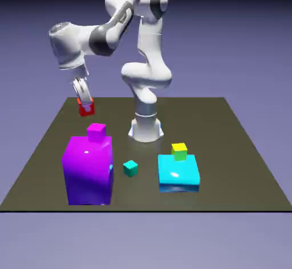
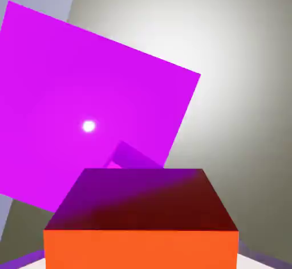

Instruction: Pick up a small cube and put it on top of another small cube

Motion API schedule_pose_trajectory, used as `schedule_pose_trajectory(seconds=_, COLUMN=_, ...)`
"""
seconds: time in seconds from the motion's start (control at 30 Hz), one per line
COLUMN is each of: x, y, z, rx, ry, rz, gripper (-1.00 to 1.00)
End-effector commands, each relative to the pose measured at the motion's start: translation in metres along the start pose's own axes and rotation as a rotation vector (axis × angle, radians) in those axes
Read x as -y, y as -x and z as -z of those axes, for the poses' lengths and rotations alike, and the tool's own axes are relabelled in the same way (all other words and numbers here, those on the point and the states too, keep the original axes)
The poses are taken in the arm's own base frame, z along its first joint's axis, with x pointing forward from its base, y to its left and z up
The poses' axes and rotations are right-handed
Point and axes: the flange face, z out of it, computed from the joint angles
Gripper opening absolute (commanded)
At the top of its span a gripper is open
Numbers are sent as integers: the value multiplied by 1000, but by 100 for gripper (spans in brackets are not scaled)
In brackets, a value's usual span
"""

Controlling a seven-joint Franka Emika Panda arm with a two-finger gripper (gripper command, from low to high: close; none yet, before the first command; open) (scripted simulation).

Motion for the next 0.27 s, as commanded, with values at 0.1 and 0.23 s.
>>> schedule_pose_trajectory(seconds=0.1, x=2, y=-3, z=-66, rx=-2, ry=1, rz=0, gripper=-100)
schedule_pose_trajectory(seconds=0.23, x=3, y=-2, z=-53, rx=-2, ry=1, rz=0, gripper=100)
